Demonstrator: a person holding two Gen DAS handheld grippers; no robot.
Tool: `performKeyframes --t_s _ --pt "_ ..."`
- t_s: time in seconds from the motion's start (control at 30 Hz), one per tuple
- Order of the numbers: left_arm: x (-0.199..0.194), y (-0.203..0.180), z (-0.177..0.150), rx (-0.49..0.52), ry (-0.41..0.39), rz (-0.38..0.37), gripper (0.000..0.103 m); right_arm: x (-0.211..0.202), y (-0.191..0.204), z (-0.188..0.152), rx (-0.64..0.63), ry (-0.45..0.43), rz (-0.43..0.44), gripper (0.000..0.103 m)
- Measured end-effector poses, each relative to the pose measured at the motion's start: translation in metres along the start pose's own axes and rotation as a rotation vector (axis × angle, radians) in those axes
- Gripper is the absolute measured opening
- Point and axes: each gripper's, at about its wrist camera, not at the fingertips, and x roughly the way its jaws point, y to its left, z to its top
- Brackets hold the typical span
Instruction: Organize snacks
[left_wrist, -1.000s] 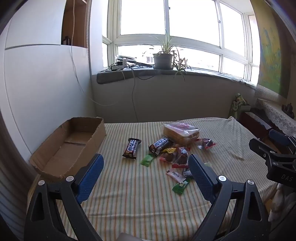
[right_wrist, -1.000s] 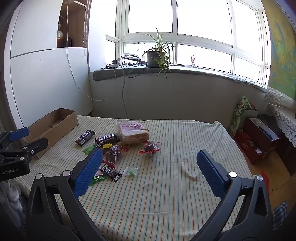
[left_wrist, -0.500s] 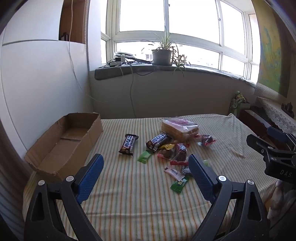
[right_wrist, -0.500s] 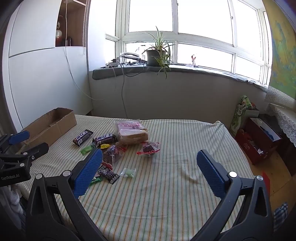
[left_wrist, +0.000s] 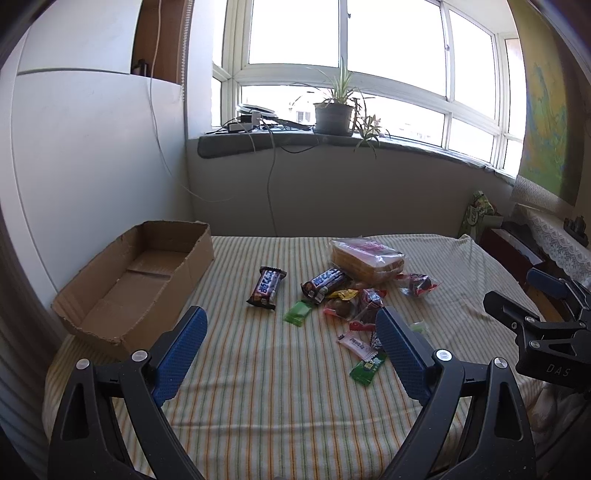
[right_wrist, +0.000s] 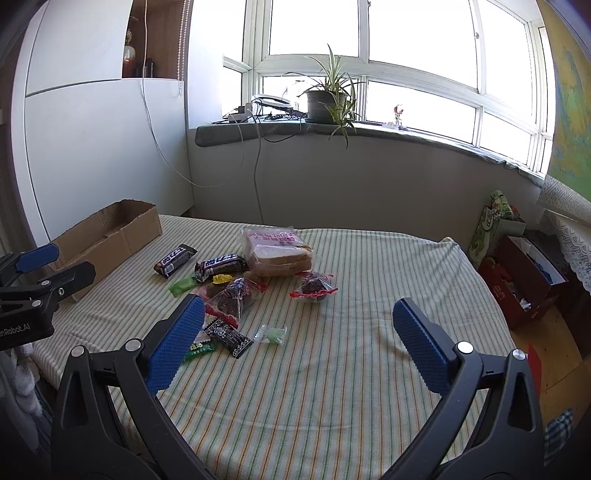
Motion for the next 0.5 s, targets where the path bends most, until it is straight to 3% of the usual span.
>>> performKeyframes --t_s 0.5 --pt "-0.0005 0.0030 -0.0008 -0.001 -0.006 -0.002 0.092 -0.0004 0.0044 -0.0033 -0.012 0.008 0.010 0.103"
